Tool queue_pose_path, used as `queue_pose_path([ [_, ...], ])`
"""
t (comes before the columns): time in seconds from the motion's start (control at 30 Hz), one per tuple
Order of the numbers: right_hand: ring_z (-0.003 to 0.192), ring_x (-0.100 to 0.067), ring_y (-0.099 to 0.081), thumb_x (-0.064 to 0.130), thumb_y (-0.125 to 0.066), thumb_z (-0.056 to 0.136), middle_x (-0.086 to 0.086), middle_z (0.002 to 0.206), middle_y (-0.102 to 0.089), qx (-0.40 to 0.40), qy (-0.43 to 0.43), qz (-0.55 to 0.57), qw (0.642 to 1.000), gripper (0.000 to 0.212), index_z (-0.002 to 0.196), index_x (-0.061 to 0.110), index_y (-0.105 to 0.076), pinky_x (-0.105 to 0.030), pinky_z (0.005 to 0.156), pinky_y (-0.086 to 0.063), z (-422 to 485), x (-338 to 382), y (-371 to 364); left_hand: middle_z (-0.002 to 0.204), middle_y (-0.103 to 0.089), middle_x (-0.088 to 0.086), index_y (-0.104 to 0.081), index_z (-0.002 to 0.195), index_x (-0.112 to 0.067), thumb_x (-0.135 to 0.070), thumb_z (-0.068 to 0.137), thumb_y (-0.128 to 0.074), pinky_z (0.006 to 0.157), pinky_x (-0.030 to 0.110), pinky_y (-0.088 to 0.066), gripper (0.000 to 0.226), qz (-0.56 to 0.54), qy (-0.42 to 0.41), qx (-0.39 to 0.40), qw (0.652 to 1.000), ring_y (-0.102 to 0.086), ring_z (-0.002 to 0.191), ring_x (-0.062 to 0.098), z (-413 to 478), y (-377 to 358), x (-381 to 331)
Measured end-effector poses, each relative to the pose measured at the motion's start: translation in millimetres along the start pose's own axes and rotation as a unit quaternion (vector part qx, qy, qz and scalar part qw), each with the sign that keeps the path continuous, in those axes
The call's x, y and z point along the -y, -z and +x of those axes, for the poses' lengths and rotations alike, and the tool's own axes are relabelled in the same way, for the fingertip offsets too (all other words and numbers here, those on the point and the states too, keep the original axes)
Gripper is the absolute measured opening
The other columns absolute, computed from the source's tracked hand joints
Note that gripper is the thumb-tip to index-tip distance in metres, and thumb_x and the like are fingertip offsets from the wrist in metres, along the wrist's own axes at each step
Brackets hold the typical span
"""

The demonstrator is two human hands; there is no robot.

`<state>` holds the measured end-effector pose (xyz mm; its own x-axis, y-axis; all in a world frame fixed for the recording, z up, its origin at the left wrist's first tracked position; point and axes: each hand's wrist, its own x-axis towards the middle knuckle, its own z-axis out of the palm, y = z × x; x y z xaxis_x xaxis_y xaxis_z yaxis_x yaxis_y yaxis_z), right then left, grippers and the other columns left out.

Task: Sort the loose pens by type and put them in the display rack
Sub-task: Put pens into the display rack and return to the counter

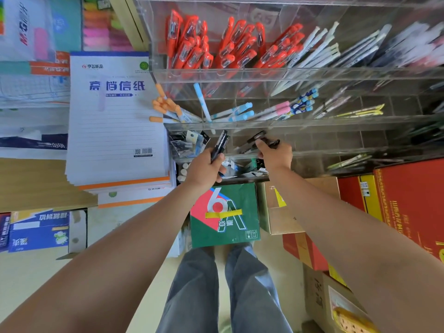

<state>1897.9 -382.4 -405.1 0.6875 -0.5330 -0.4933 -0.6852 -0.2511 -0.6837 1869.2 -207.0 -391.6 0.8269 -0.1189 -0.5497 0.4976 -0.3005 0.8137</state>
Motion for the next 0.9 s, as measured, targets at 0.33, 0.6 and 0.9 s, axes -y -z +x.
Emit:
queue_pose_path([
  [0.33,0.089,-0.02,-0.057,0.032,-0.07,0.084,-0.004,0.1,-0.055,-0.024,0.049,0.023,0.998,0.032,0.107,0.019,-0.051,-0.03,0.079,-0.047,-4,-7,25,0.063,-0.057,0.003,-0.051,0.104,-0.014,-0.026,0.102,-0.043,0.042,0.017,-0.04,0.015,0.024,0.012,0.024,0.999,-0.052,0.047,0.019,-7,-7,-10],
  [0.6,0.05,-0.009,-0.047,0.038,-0.063,0.09,0.004,0.069,-0.058,0.257,0.032,0.135,0.956,0.019,0.095,0.02,-0.06,-0.02,0.046,-0.037,-35,5,45,0.061,-0.043,-0.001,-0.057,0.102,-0.009,-0.027,0.103,-0.041,0.044,0.023,-0.035,0.024,0.024,0.024,0.165,0.986,-0.039,0.041,0.009,-16,-26,-29],
  [0.9,0.044,-0.009,-0.036,0.009,-0.063,0.089,-0.005,0.058,-0.04,0.312,-0.042,0.147,0.938,0.015,0.08,0.013,-0.052,-0.018,0.04,-0.026,-22,-1,63,0.065,-0.042,0.002,-0.052,0.092,-0.011,-0.018,0.099,-0.05,0.044,0.021,-0.031,0.01,0.075,0.051,0.258,0.962,-0.035,0.04,0.006,-17,-47,-48],
])
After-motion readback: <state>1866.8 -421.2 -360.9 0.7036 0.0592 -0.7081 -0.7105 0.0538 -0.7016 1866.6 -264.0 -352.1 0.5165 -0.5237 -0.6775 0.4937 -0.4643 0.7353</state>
